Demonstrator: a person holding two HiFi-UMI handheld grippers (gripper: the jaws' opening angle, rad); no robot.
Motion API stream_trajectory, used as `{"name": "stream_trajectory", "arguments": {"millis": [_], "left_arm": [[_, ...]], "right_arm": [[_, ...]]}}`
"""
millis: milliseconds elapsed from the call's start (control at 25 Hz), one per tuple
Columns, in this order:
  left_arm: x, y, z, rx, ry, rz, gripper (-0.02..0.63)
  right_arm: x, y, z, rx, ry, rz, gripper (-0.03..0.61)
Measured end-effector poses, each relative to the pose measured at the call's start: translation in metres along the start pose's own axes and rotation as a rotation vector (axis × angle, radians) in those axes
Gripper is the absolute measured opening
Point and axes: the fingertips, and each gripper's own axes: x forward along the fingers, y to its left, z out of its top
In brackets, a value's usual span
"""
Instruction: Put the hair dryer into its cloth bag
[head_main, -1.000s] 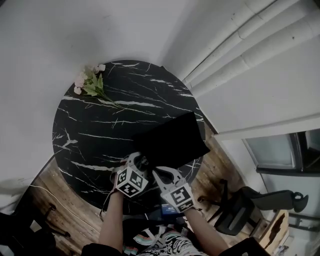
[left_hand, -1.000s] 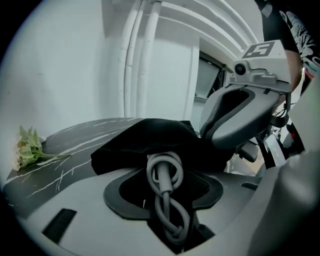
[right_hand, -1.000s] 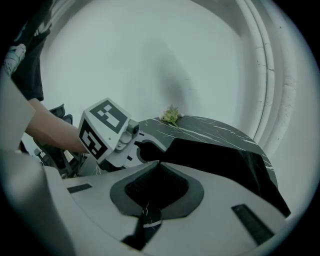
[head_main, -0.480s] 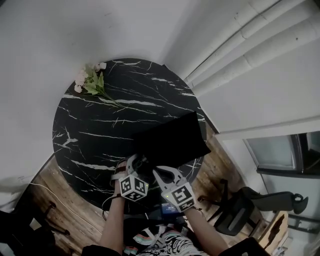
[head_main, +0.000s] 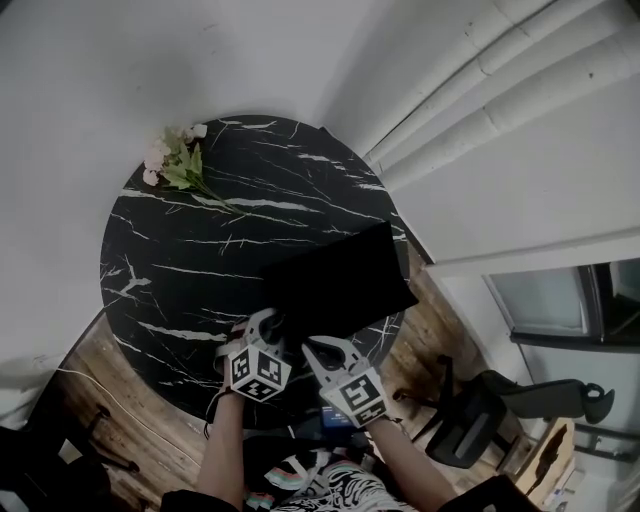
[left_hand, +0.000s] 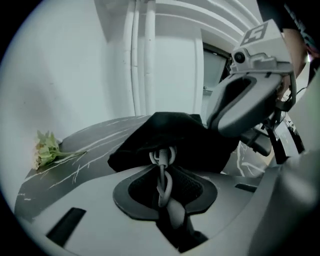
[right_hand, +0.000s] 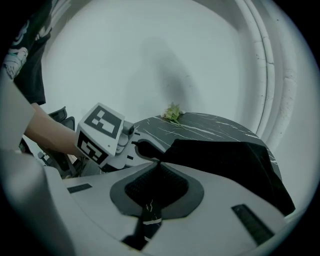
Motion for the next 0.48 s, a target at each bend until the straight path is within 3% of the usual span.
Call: {"name": "stream_trajectory", "arguments": {"millis": [200, 320, 480], "left_arm": [[0.003, 0.003, 0.033, 0.005, -0.078, -0.05, 0.087], [0.016, -0.005, 0.032, 0.01, -0.084, -0.093, 0.087], [0.023, -0.007, 0.036, -0.05, -0.139, -0.137, 0.089]], "right_arm": [[0.0, 0.006, 0.0, 0.019, -0.001, 0.029, 0.026], [-0.001, 0.012, 0.01, 0.088, -0.04, 0.083, 0.026], [-0.005, 0.017, 0.018, 0.188, -0.095, 0.176, 0.025]]}}
